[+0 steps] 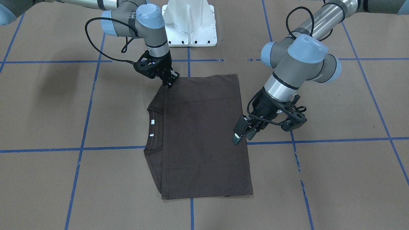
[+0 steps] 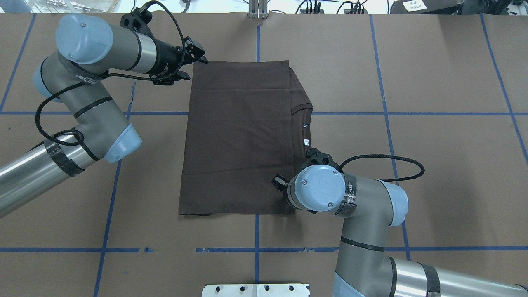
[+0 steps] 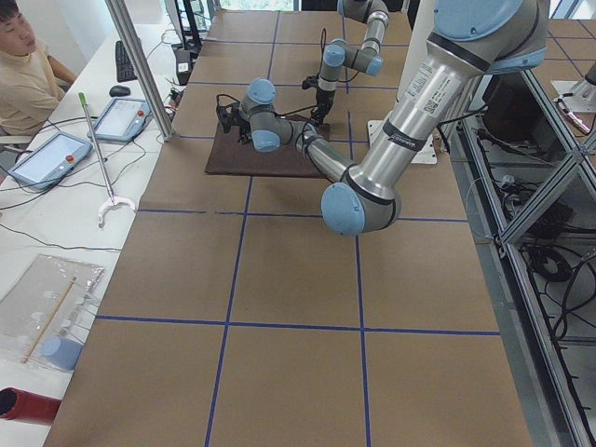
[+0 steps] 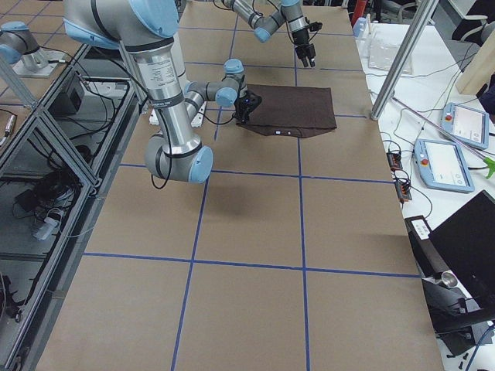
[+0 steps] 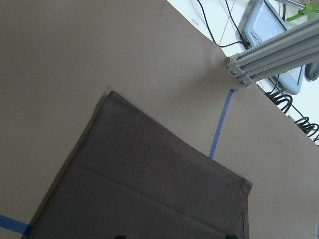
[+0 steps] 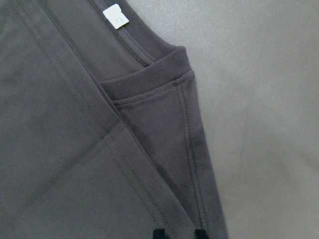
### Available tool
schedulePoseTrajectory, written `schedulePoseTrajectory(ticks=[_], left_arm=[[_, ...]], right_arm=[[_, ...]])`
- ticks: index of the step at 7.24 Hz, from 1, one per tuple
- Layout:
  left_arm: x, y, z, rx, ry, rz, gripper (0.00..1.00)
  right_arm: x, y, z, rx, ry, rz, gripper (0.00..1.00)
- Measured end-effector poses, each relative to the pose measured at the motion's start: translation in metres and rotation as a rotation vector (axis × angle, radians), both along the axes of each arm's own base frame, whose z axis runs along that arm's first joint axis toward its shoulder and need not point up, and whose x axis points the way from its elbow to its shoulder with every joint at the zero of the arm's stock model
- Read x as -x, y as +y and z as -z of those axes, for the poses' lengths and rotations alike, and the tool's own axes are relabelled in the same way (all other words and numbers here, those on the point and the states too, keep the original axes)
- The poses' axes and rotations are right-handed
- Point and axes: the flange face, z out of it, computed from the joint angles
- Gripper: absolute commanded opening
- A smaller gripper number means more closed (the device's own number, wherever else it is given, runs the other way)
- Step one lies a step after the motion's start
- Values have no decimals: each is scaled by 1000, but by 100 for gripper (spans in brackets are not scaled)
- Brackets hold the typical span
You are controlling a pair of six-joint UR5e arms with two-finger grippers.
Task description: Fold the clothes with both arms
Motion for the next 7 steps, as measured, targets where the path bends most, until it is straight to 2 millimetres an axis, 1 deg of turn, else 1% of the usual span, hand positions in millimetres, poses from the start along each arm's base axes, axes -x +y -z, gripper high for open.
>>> schedulePoseTrajectory(ticks=[1,2,3,4,5,6,7], left_arm=[[0,0,0,0,0,0,73],[0,0,0,0,0,1,73],[0,0,0,0,0,1,73],[0,0,0,0,0,1,73],[0,0,0,0,0,1,73],[1,-1,0,0,0,2,73],[1,-1,0,0,0,2,73]], right_arm=[[-1,0,-2,2,7,0,82],[0,2,-3,6,20,3,81],[2,5,-3,10,34,6,64],[3,6,-3,12,41,7,59],[4,7,-4,13,44,9,58],[5,8,-4,13,45,10,54],[6,9,-3,13,45,13,44]])
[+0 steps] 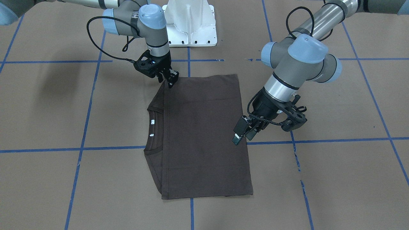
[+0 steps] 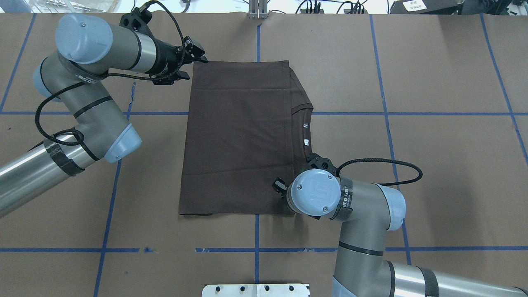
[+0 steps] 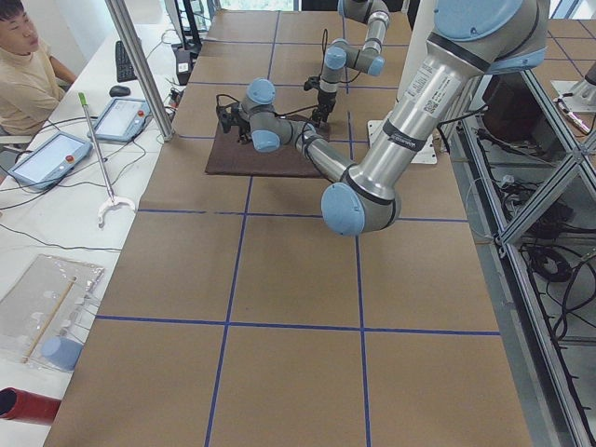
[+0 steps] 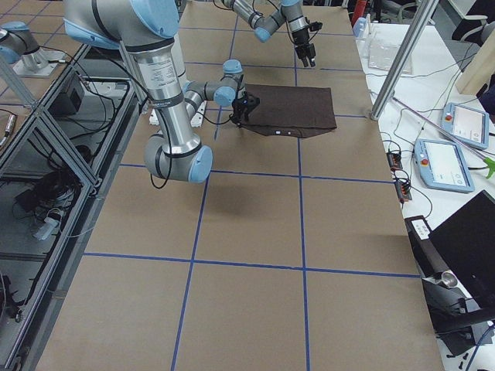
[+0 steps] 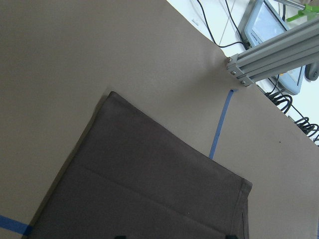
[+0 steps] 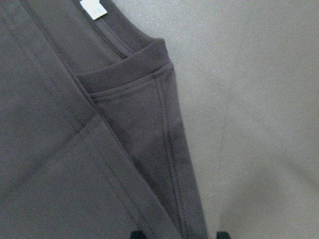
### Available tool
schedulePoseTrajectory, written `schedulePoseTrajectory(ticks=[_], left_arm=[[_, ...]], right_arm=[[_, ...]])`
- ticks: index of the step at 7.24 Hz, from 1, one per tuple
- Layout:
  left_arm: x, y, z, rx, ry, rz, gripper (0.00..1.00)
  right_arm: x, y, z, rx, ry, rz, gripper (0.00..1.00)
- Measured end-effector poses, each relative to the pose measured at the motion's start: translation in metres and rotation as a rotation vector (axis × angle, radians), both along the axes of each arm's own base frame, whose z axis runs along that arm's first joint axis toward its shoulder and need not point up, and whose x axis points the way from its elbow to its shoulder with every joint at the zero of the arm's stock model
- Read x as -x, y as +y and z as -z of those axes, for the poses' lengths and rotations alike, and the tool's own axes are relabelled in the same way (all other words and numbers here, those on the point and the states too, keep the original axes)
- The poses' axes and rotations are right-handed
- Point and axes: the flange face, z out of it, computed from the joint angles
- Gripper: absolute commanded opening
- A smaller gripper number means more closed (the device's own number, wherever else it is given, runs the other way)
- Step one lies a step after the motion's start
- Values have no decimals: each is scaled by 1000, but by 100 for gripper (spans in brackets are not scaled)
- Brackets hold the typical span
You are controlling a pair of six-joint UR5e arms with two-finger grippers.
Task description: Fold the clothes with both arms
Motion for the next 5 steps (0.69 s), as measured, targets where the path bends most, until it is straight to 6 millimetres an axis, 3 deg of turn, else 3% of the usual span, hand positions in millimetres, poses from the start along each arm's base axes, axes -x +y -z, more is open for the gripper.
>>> schedulePoseTrajectory(ticks=[2,5], left_arm=[[1,0,1,-2,1,0,73],[1,1,1,-3,3,0,73]], right_arm=[[3,4,-1,1,2,6,0],[3,6,1,0,-1,11,0]])
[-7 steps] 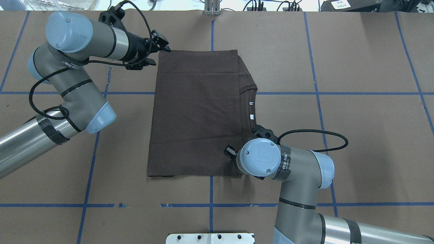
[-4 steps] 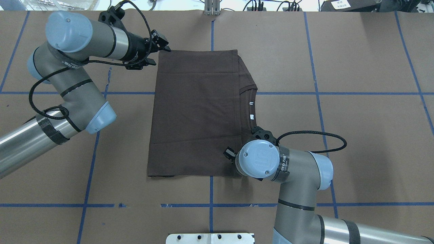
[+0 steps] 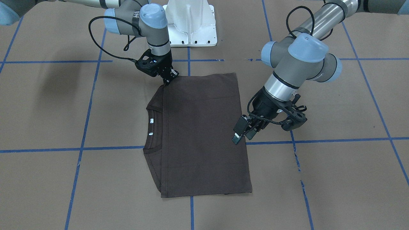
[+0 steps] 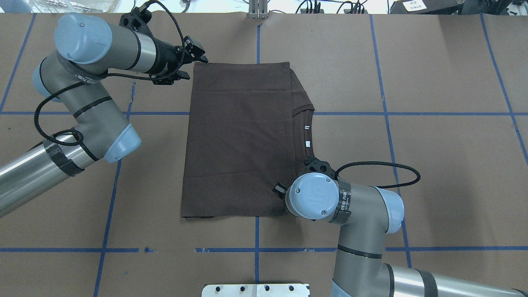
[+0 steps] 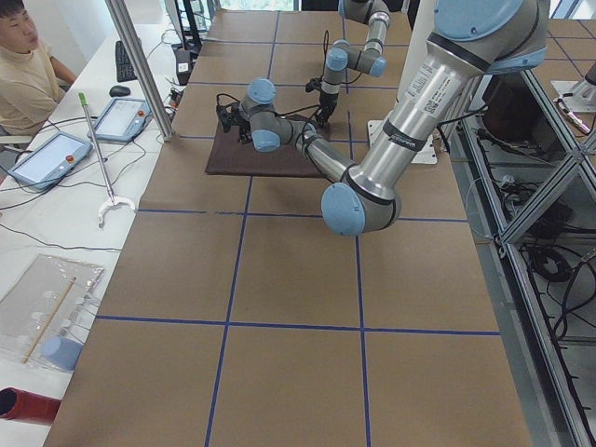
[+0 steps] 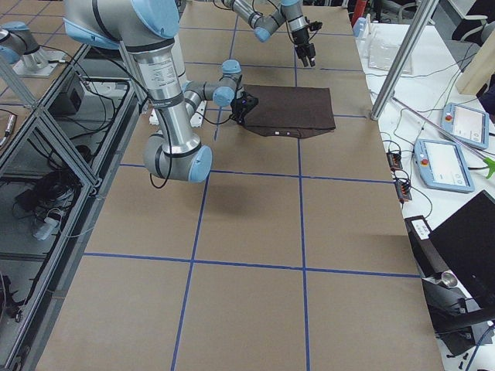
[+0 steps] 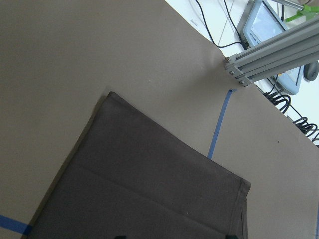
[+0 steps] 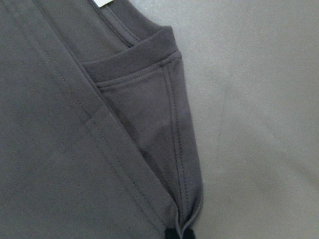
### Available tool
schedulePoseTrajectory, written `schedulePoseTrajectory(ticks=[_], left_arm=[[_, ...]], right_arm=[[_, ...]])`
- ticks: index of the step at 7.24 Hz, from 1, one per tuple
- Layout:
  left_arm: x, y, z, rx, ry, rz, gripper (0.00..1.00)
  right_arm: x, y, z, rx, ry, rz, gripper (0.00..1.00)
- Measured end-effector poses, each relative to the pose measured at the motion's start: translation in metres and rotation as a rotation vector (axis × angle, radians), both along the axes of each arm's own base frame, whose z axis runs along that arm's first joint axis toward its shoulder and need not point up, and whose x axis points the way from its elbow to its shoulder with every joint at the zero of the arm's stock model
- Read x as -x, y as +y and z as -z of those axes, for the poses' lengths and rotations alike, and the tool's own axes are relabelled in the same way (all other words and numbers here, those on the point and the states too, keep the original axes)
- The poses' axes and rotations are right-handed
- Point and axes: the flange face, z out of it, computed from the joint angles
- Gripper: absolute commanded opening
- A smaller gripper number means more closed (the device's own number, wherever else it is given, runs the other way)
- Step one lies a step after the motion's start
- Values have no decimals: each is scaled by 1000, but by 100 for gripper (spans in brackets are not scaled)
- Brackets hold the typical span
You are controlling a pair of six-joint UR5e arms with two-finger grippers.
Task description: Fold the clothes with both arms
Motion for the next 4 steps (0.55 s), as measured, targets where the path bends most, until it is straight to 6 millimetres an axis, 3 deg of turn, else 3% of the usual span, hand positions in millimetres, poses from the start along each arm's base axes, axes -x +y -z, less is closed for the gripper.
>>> schedulePoseTrajectory(ticks=[3,4], left_arm=[[5,7,2,1,11,1,73],[14,30,-1,27,34,-2,73]], right_arm=[[-18,-1,20,-11,-45,0,0],[-32,2,30,-14,-64,2,0]])
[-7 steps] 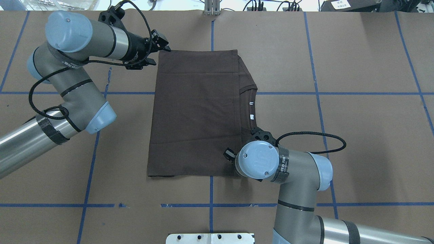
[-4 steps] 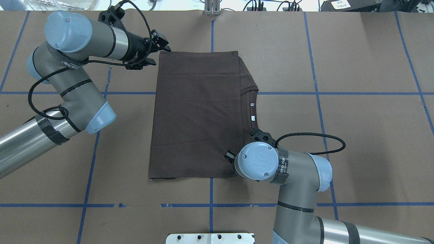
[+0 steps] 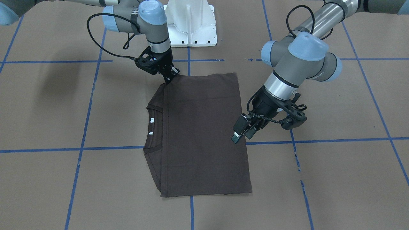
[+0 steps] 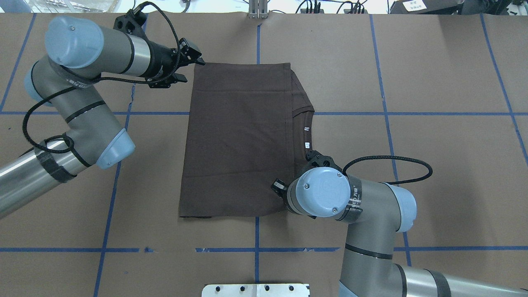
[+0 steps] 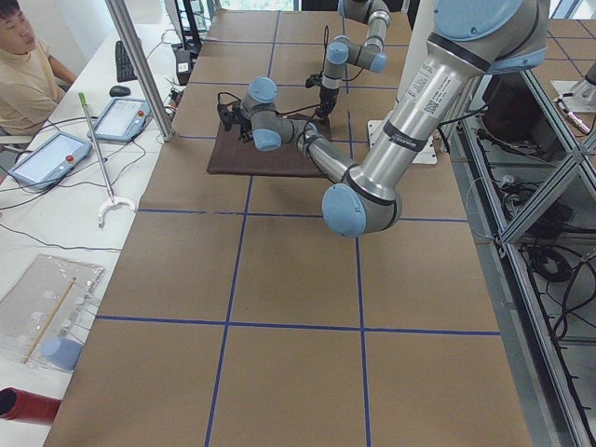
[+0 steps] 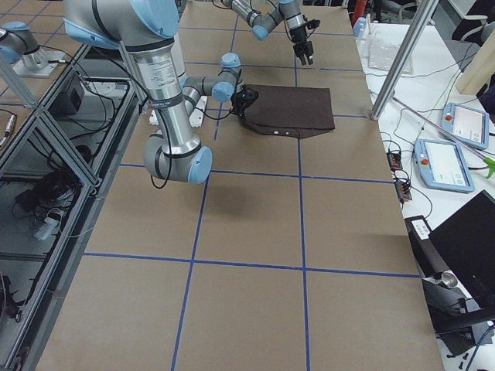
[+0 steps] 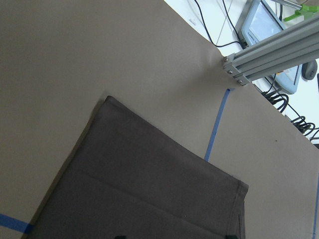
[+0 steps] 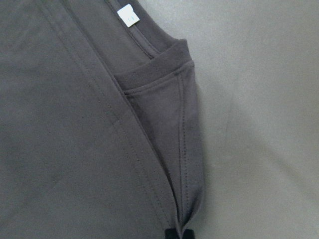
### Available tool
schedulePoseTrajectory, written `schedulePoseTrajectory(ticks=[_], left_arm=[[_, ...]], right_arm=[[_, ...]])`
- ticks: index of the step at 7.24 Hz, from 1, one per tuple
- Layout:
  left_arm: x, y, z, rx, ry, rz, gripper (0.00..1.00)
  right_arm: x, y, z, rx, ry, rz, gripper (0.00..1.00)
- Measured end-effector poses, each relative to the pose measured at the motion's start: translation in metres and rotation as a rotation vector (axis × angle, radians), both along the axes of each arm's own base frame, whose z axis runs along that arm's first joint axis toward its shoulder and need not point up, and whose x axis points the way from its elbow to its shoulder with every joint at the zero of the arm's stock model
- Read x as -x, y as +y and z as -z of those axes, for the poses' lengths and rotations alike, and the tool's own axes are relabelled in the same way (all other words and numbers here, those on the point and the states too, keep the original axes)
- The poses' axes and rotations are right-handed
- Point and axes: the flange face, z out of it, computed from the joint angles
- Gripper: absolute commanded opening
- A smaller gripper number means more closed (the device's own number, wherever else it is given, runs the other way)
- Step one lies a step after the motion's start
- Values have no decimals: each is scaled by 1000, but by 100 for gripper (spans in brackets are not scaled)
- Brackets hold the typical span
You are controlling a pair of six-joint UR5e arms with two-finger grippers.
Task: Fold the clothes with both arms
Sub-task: 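Lower the left gripper to the shirt's near edge and grasp it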
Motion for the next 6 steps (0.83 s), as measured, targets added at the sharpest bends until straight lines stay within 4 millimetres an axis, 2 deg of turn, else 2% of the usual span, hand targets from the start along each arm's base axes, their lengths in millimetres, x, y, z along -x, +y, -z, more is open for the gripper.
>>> schedulePoseTrajectory(ticks=[1,2,4,5,6], left_arm=[[1,45,-2,42,30,-10,74],[-8,98,-7,82,32,-12,74],[-60,187,-33,139,-67,-1,74],[-85,220,-44,171,-113,-14,74],[-102,246,-50,203,-139,-31,74]], right_arm=[[-13,4,4,0,-10,3,0],[-23,6,5,0,-16,5,0],[-32,8,5,-1,-23,4,0],[-36,9,5,-1,-25,3,0],[-40,10,2,-1,-23,2,0]])
